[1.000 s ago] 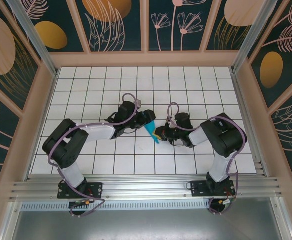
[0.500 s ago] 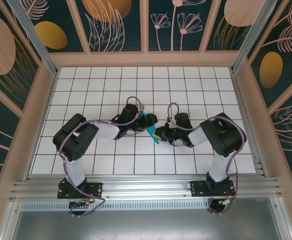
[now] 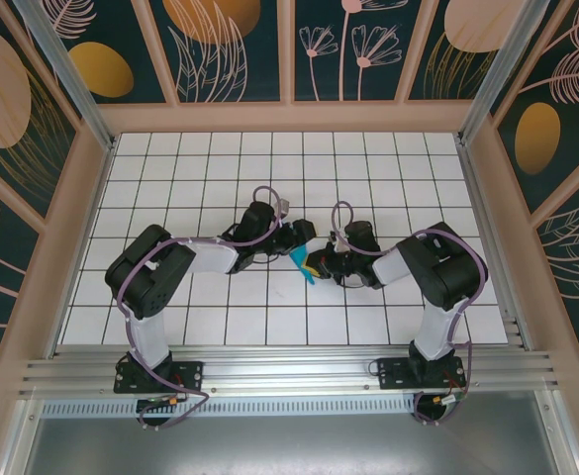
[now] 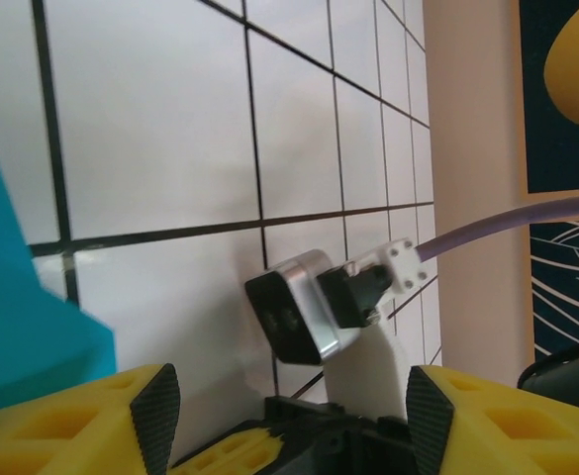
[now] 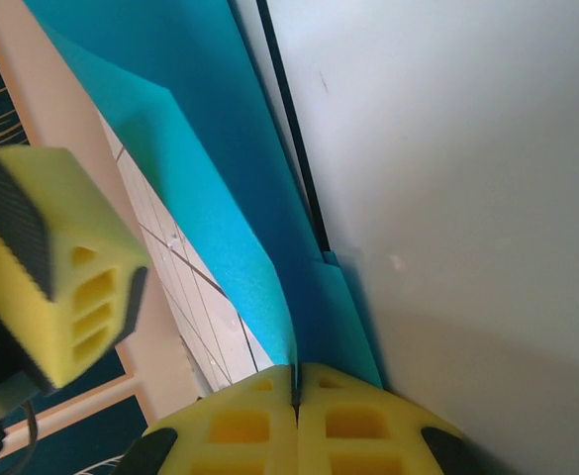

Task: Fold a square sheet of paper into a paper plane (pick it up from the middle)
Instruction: Fold the wing for the fifth time at the center of the table.

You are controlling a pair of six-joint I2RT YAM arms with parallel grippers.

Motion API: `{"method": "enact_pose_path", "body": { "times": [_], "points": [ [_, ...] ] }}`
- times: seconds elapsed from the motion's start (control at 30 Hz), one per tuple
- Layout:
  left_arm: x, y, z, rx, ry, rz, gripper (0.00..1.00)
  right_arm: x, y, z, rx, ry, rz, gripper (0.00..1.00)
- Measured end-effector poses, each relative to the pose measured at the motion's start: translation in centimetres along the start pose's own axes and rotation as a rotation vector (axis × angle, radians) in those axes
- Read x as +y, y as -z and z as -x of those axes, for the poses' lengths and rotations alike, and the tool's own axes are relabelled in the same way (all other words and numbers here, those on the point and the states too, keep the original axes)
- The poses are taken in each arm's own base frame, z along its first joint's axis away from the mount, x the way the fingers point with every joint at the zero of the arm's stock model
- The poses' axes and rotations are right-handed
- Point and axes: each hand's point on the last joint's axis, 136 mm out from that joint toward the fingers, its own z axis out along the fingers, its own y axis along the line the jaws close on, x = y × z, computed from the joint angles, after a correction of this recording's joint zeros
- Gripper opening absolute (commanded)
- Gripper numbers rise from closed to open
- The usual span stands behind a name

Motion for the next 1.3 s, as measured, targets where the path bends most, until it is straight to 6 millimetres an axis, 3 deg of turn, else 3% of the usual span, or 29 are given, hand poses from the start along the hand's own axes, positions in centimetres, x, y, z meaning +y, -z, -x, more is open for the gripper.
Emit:
{"method": "enact_pose_path", "body": {
  "times": [0.13, 0.4, 0.6, 0.93, 1.17, 1.3],
  "points": [
    [0.4, 0.0, 0.6, -0.033, -0.001, 0.027, 0.63, 0.0, 0.0, 0.0, 0.003, -0.001, -0.001, 0.00],
    [3.8, -0.9, 0.3, -0.039, 0.021, 0.127, 0.62, 0.0, -0.1, 0.0, 0.009, -0.004, -0.008, 0.00],
    [4.1, -0.9, 0.4, -0.046, 0.018, 0.146, 0.63, 0.0, -0.1, 0.0, 0.013, -0.002, -0.012, 0.02],
    [2.9, -1.0, 0.3, -0.023, -0.020, 0.092, 0.66, 0.0, -0.1, -0.1, 0.016, 0.011, -0.010, 0.00],
    [-0.2, 1.0, 0.3, -0.039, -0.068, 0.000, 0.66, 0.1, -0.1, 0.0, 0.017, -0.012, 0.003, 0.00],
    [-0.6, 1.3, 0.3, -0.047, -0.077, -0.022, 0.65, 0.1, -0.1, 0.1, 0.015, -0.025, 0.013, 0.00]
  ]
}}
